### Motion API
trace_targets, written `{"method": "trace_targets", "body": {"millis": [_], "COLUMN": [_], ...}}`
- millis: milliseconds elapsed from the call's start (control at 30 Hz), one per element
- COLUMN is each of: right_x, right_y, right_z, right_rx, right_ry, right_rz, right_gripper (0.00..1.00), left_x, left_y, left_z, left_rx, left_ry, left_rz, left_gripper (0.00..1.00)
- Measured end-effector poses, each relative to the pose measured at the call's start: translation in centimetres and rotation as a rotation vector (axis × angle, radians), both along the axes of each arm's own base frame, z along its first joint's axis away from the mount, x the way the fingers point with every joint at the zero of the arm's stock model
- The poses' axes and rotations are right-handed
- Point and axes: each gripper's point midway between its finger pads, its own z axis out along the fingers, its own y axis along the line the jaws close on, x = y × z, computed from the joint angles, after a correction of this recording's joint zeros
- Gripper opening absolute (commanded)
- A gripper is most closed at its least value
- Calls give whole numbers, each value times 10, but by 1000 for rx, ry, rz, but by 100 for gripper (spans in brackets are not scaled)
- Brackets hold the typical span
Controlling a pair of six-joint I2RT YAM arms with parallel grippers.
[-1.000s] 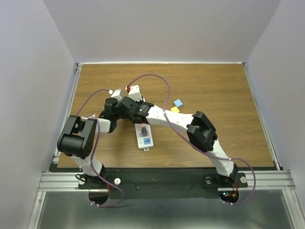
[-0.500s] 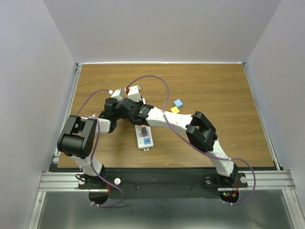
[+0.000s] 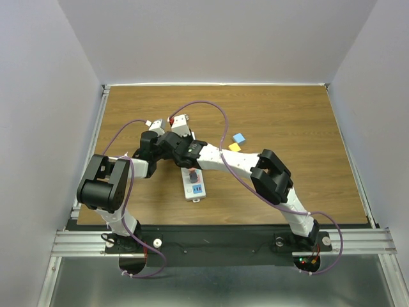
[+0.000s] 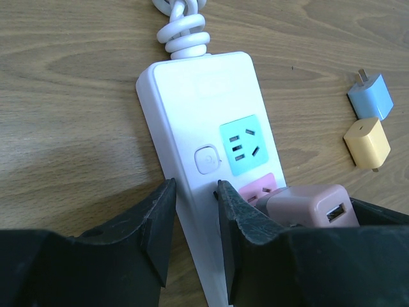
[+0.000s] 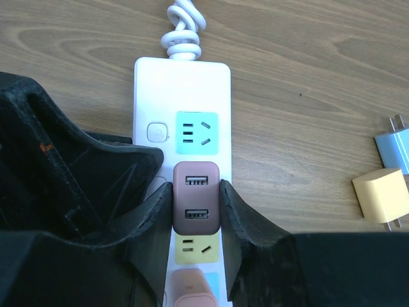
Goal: Insert the plug
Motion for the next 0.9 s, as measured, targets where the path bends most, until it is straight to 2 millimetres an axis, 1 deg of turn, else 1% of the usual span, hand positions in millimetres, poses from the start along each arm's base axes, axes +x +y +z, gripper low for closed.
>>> {"method": "trace_targets", "body": {"millis": [233, 400, 667, 900], "right_x": [2, 5, 11, 11], "right_y": [-6, -7, -1, 4], "right_z": [5, 3, 9, 10], "right_rx": [-7, -6, 19, 37], "right_ry": [-14, -23, -49, -47], "right_rz": [-11, -15, -6, 6], "right_gripper": [0, 0, 1, 0], "left_x": [0, 0, 0, 1], "left_y": [0, 0, 0, -1], "left_z": [0, 0, 0, 0], "left_rx": [0, -1, -1, -4], "left_ry": [-1, 0, 0, -4], "left_rz": [0, 0, -2, -4], "left_gripper": [41, 41, 41, 41]}}
